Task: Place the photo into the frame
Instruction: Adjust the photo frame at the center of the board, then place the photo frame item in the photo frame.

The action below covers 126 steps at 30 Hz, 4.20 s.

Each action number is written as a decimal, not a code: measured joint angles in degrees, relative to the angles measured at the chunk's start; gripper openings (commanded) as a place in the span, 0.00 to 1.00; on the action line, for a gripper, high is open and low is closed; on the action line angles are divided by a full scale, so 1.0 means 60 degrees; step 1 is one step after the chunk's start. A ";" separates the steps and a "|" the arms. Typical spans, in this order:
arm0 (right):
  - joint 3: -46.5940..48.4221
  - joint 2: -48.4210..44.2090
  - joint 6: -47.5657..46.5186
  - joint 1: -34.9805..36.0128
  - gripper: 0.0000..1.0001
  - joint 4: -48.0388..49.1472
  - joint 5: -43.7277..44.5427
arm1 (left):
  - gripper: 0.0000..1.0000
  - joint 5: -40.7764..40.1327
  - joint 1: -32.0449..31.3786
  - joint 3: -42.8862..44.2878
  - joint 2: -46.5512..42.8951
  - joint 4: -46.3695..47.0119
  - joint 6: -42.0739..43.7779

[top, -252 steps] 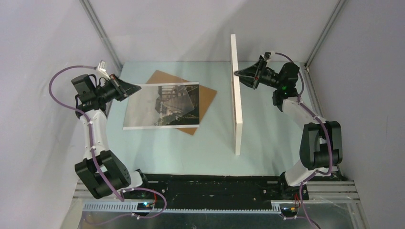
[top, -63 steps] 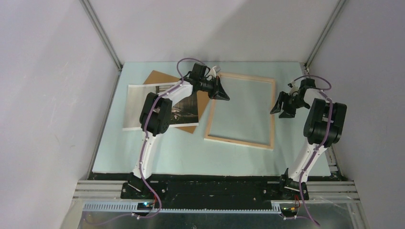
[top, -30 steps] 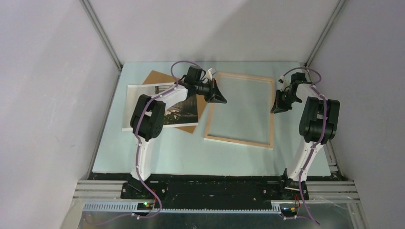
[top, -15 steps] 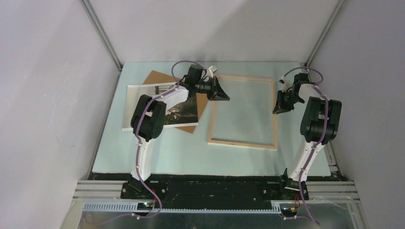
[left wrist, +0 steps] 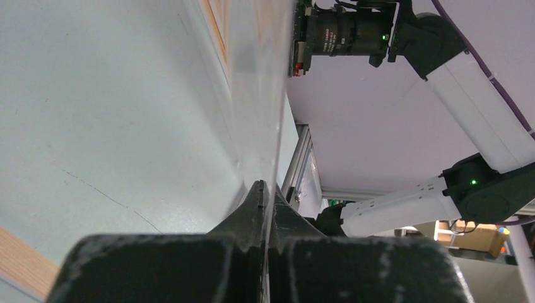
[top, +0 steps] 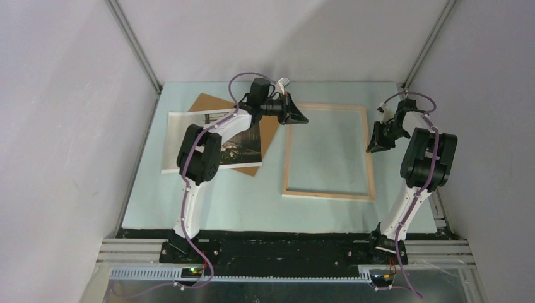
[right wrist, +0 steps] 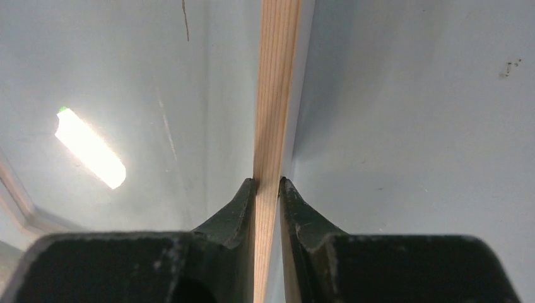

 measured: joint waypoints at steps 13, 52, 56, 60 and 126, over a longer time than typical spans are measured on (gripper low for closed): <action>-0.0120 0.0033 0.0783 -0.0022 0.18 0.0215 -0.0306 | 0.00 -0.0004 -0.0047 -0.0499 0.0200 0.1111 -0.1843; -0.0415 -0.0120 0.1534 -0.0801 0.44 0.0284 -0.0958 | 0.00 -0.0073 -0.0233 -0.1126 0.0200 0.1657 -0.2273; -0.0430 -0.0124 0.1534 -0.0805 0.44 0.0280 -0.1024 | 0.00 -0.0076 -0.0244 -0.1268 0.0200 0.1716 -0.2226; -0.0430 -0.0124 0.1534 -0.0809 0.44 0.0284 -0.1045 | 0.00 -0.0087 -0.0255 -0.1351 0.0200 0.1716 -0.2218; -0.0594 -0.0120 0.1687 -0.0488 0.42 0.0382 -0.1701 | 0.00 -0.0688 -0.0346 -0.2597 0.0200 0.2186 -0.2014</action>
